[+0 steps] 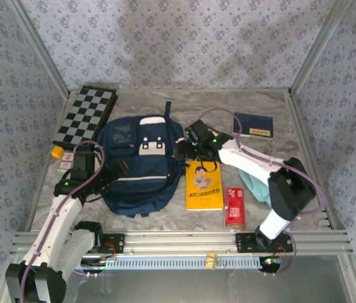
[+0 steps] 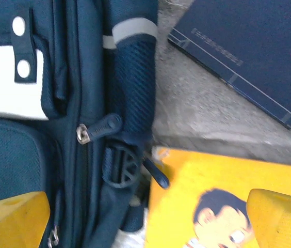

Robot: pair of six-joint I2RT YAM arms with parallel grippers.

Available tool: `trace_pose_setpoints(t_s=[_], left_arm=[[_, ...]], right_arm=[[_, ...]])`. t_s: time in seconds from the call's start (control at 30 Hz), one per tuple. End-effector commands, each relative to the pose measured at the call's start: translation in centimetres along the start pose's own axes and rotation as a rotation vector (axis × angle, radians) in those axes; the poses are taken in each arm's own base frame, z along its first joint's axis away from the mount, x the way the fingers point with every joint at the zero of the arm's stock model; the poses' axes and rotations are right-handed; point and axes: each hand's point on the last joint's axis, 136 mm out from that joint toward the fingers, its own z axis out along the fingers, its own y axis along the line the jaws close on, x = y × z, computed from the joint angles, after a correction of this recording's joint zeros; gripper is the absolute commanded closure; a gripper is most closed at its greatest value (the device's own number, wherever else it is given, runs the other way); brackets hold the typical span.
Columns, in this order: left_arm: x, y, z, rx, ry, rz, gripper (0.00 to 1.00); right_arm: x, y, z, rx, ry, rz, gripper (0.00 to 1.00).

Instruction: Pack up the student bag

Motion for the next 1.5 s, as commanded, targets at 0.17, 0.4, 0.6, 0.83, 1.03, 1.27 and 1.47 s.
trace_pose_setpoints(t_s=[0.17,0.4,0.6,0.83,1.03,1.27,1.47], left_arm=[[2.9,2.0,0.1,-0.055,0.087,-0.081,0.00],[4.2,3.7,0.5,-0.103,0.107,-0.102,0.00],[4.1,3.7,2.7,-0.069,0.108,-0.119,0.00],[2.5,1.6,5.1,0.001,0.111,-0.097,0.00],[-0.5,-1.1,7.3,0.053,0.077,-0.054,0.00],[-4.3,-4.7,10.5,0.096,0.061,0.010,0.00],[-7.5,-6.2,11.6,0.096,0.020,0.069,0.00]], right_arm=[[-1.2,1.9,4.0,-0.001,0.053,0.056,0.00],[-1.2,3.3,8.0,-0.041,0.105,0.045,0.11],[-1.7,3.0,9.5,-0.061,0.093,0.056,0.36],[-2.5,1.6,9.8,-0.101,0.090,0.091,0.80],[-3.9,-0.5,8.6,-0.107,0.050,0.129,0.98],[-4.6,-2.2,6.8,-0.114,0.023,0.176,1.00],[-2.9,0.4,6.0,-0.155,0.037,0.208,1.00]])
